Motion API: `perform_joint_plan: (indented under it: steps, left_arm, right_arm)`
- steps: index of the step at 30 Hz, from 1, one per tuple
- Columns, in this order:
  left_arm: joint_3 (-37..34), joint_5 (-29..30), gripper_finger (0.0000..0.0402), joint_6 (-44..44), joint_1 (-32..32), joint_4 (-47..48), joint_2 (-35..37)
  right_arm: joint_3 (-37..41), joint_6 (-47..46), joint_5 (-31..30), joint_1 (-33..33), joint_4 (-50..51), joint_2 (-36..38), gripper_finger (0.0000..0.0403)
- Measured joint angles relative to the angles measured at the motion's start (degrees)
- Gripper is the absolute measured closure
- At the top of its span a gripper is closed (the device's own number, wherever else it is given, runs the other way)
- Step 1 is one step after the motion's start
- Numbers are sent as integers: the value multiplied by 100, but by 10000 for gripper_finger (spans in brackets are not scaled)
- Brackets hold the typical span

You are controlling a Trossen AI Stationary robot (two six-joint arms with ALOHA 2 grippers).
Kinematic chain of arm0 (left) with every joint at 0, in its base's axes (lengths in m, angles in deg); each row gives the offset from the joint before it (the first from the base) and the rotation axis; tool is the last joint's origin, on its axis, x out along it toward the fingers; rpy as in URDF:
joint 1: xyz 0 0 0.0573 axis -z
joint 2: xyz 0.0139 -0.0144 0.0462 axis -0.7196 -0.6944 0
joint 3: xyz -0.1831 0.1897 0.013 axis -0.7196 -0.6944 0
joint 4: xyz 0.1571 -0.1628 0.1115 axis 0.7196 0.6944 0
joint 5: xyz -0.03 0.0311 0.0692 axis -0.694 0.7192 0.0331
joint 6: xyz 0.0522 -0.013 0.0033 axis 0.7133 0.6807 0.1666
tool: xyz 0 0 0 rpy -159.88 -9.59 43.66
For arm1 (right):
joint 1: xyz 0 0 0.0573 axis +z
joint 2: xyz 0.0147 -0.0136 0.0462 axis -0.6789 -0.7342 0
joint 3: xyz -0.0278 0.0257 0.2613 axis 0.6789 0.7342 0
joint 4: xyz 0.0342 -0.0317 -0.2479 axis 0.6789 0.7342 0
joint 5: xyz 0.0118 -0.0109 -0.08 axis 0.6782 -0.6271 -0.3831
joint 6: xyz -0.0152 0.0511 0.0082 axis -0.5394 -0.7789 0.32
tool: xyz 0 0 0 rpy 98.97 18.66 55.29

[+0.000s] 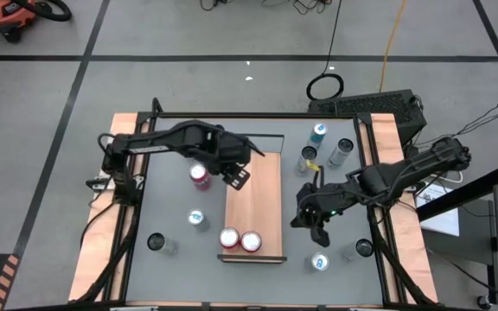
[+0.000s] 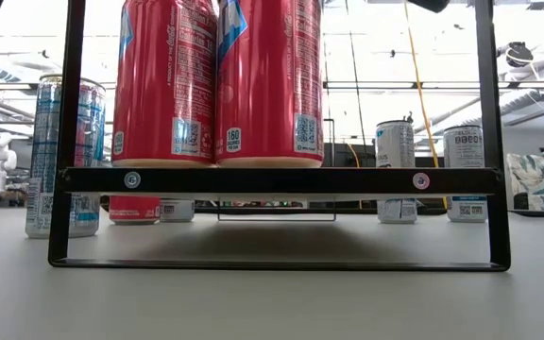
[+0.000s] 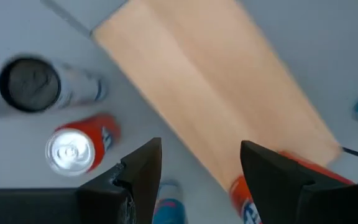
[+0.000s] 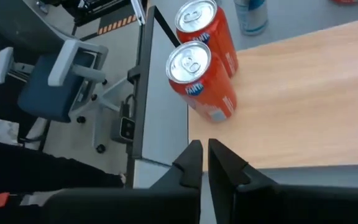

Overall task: Sort soda cans
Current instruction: Put the red soda can on the shelf and align it with the other red soda cans

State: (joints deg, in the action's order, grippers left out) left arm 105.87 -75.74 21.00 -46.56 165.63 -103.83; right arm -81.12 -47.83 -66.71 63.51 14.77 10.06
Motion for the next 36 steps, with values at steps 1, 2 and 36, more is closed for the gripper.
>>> perform_joint_plan:
  steps: [1, 2, 36]
  left_arm:
    - [-139, -85, 188, -69, -51, -5, 41]
    - [-286, -136, 188, -150, -82, -2, 105]
    - [-3168, 686, 45, -852, -812, -30, 1977]
  right_arm:
    - [0, 6, -2, 0, 68, 53, 402]
    - [0, 28, -4, 0, 175, 100, 402]
    - [0, -659, -977, -109, 675, 355, 402]
